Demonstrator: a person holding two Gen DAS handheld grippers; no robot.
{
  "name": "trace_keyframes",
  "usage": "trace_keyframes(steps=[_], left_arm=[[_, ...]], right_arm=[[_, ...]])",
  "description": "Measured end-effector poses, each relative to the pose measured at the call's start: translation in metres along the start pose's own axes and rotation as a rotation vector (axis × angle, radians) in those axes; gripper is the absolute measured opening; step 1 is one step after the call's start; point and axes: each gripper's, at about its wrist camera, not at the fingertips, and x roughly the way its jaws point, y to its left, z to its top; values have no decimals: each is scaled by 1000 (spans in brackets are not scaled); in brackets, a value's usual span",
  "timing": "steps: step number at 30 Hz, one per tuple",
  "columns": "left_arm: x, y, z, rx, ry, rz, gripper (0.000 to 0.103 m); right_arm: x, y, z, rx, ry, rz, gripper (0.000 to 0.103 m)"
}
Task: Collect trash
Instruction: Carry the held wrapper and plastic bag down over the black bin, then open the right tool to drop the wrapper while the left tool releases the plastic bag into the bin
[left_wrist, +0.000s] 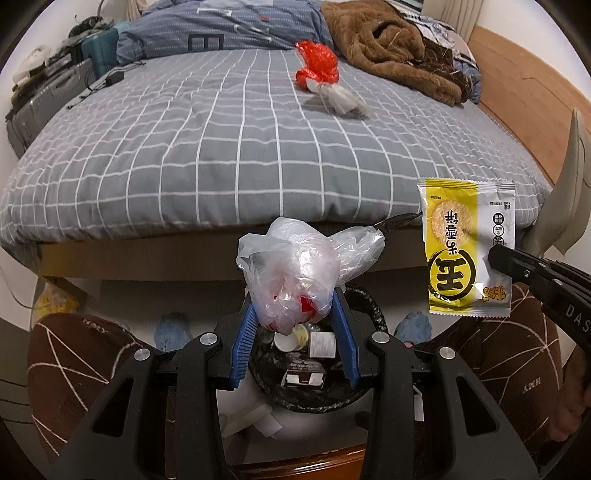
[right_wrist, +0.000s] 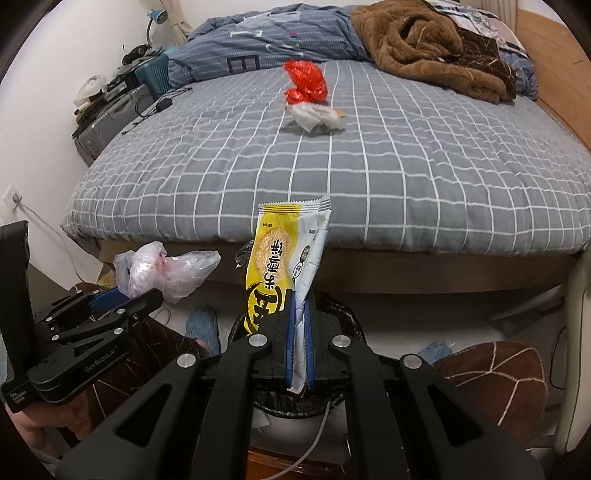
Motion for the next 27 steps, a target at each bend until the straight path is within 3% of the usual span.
trace_keyframes(steps=[11,27], left_arm=[[37,9,-21,-14,70,8,39],[98,32,-24,-56,170,36,39]], right_arm=[[41,0,-21,5,84,2,4],[115,2,-34,1,248,10,5]])
